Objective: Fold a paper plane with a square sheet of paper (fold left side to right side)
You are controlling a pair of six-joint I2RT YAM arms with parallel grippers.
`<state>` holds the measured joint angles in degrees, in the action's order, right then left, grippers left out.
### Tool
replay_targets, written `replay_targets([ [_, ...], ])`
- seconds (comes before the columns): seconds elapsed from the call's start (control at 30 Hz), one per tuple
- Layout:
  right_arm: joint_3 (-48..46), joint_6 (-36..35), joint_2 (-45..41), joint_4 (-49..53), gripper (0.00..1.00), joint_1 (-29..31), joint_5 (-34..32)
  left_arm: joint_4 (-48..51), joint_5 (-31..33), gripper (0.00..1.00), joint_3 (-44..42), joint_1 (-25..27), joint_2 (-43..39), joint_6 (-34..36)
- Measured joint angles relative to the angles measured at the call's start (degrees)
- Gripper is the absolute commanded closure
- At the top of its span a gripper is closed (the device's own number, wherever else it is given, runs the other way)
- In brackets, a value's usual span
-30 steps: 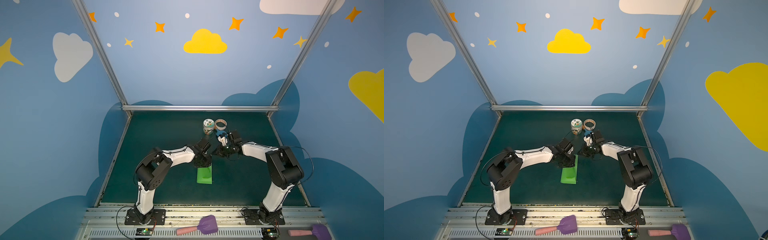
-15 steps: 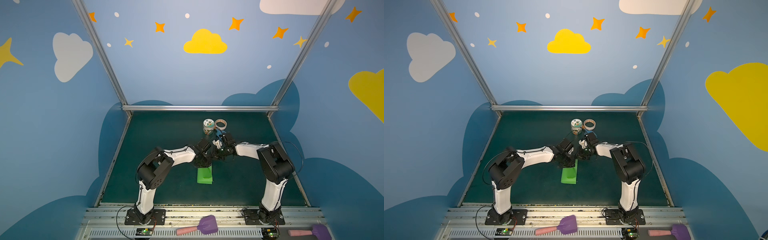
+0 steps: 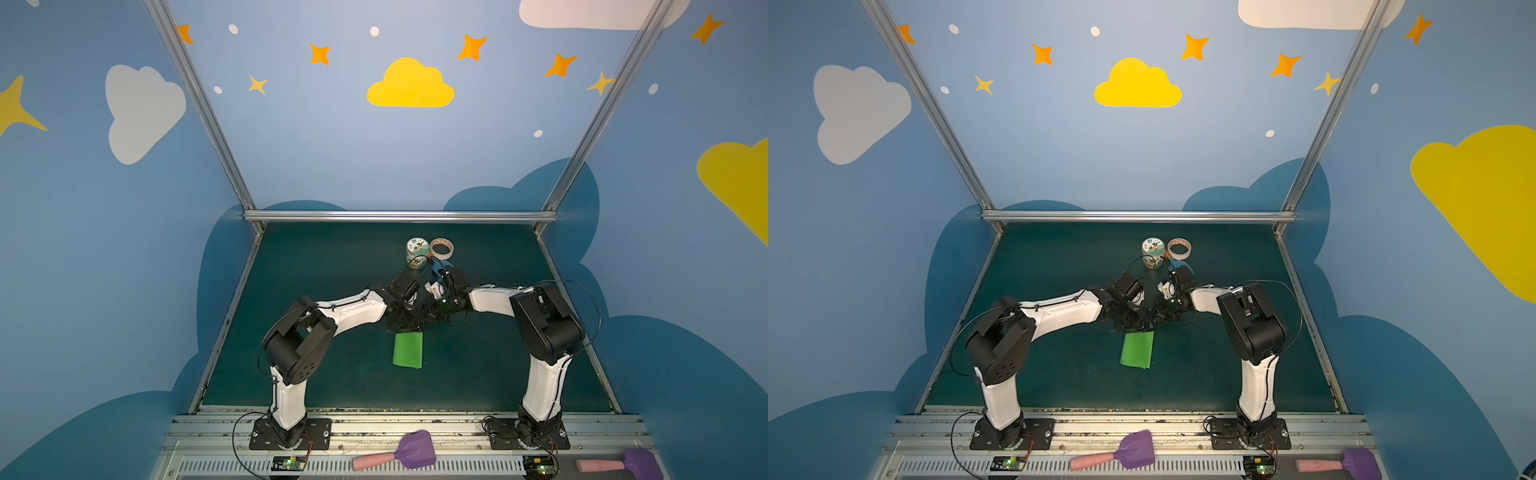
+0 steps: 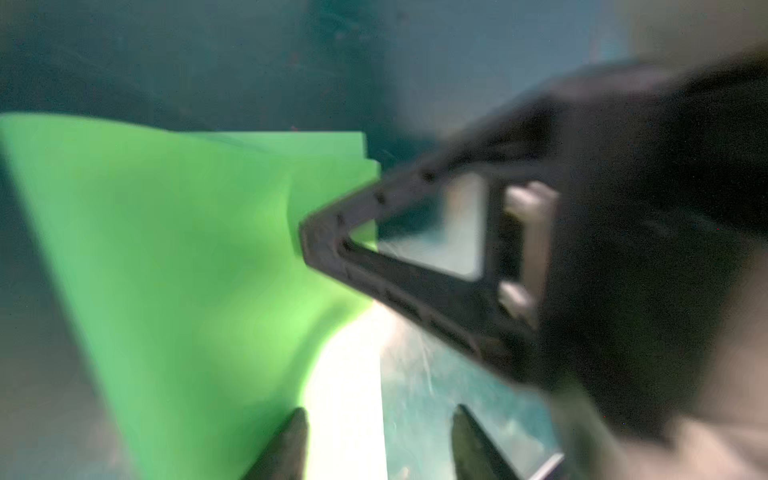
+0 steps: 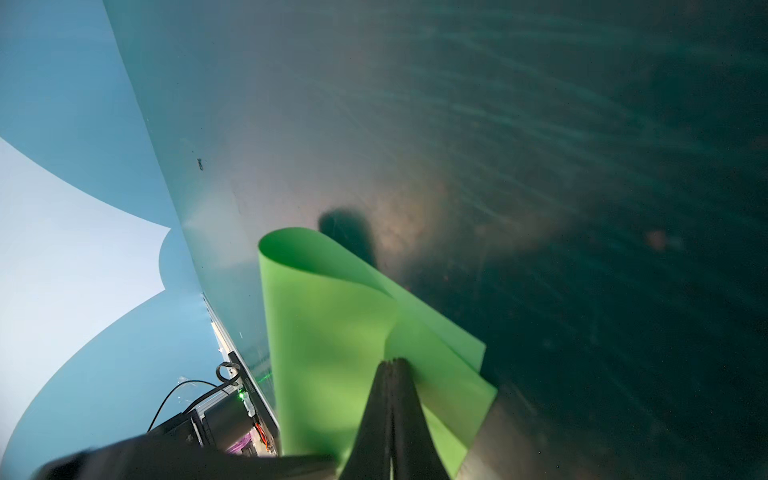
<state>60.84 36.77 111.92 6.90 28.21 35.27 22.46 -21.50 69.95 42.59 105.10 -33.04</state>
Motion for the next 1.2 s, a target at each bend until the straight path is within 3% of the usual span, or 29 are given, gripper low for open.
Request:
replay_targets([
  [0.2, 0.00, -0.81, 0.02, 0.02, 1.00, -0.04, 0.04, 0.02, -0.70, 0.32, -4.52, -4.55, -8.79, 1.16],
  [0.4, 0.00, -1.53, 0.13, 0.07, 1.00, -0.35, 0.31, 0.24, -1.70, 0.30, -6.10, -10.21, -7.10, 4.15],
  [0.67, 0.17, -2.21, 0.33, 0.28, 1.00, -0.37, 0.74, 0.17, -5.46, 0.36, -6.08, -10.10, -2.03, 7.58],
  [0.97, 1.53, -2.29, 0.50, 2.32, 1.00, -0.39, 1.11, -3.15, -5.77, 0.57, -8.02, -8.68, -1.68, 6.67],
  [1.2, 4.20, -2.01, -2.27, 4.72, 1.00, -0.98, 1.38, -4.76, -2.97, 0.57, -9.99, -6.84, -1.46, 4.02],
])
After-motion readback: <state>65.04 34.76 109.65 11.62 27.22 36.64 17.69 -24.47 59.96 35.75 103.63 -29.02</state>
